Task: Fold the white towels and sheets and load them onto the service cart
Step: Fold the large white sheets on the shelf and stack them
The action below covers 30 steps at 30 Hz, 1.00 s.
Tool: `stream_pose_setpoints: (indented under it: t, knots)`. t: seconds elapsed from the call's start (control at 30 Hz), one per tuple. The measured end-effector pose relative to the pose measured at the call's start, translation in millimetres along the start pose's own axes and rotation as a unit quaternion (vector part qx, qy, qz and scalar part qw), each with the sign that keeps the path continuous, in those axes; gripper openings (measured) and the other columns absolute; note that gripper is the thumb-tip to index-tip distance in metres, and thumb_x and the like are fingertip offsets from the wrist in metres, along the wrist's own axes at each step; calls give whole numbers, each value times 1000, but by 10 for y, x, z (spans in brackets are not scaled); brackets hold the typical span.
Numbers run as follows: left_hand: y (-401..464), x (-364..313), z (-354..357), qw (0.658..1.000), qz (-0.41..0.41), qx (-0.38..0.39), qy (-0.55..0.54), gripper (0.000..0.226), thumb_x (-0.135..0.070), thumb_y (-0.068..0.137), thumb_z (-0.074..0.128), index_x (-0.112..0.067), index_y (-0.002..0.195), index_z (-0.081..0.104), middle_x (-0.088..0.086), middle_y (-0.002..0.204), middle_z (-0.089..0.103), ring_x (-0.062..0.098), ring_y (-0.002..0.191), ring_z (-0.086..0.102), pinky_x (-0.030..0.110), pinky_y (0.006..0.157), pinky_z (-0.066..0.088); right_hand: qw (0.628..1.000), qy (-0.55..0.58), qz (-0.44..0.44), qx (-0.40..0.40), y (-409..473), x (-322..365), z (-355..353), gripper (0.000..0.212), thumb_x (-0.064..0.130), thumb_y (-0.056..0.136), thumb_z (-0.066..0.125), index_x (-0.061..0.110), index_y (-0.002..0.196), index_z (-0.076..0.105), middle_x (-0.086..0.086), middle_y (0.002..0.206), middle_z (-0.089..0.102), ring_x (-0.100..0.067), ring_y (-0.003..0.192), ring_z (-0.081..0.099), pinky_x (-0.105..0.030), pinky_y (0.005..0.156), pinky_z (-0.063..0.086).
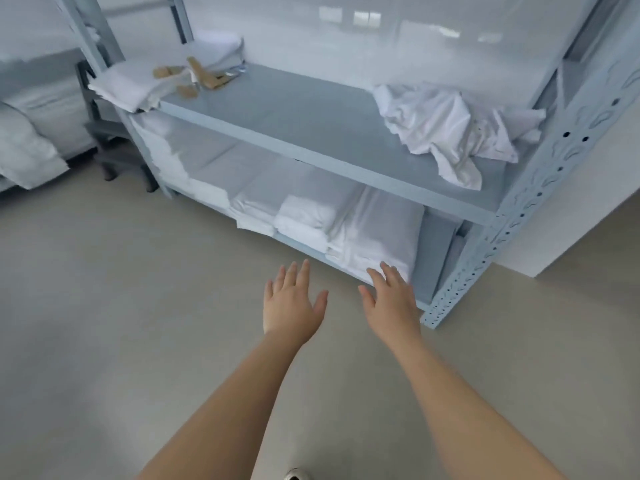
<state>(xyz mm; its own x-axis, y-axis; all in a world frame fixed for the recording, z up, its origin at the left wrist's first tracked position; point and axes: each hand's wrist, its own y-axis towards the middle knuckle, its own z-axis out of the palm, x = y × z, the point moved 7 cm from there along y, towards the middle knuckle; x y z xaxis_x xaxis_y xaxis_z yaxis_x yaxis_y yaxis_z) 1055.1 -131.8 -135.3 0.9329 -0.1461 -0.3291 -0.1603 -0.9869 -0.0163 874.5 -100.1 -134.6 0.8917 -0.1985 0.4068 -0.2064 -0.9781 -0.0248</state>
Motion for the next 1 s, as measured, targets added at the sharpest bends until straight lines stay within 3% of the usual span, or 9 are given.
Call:
stream_pose_setpoints:
  t: [0.23, 0.43, 1.0]
  knots:
    - [381, 649, -288, 999, -27, -25, -12, 70, -54, 97, 31, -24, 154, 5, 1, 161, 13, 19, 149, 3, 41, 120, 6, 999, -11, -50, -1, 522, 711, 180, 45, 35, 102, 35, 18, 144, 39, -3, 158, 23, -20, 147, 12, -45, 118, 9]
    - [915, 860, -269, 999, -33, -13, -15, 70, -55, 97, 30, -25, 154, 2, 0, 162, 9, 18, 149, -1, 40, 121, 3, 998, -39, -54, 22, 1065, 904, 354, 46, 37, 103, 32, 20, 146, 36, -1, 159, 20, -19, 147, 11, -44, 118, 10]
    - [4020, 330, -176, 997, 71, 36, -9, 69, -56, 97, 29, -27, 154, 4, -1, 162, 8, 16, 149, -4, 40, 120, 1, 999, -16, 43, -3, 3828, 740, 314, 47, 37, 103, 31, 22, 147, 32, 0, 160, 17, -18, 148, 8, -41, 118, 6]
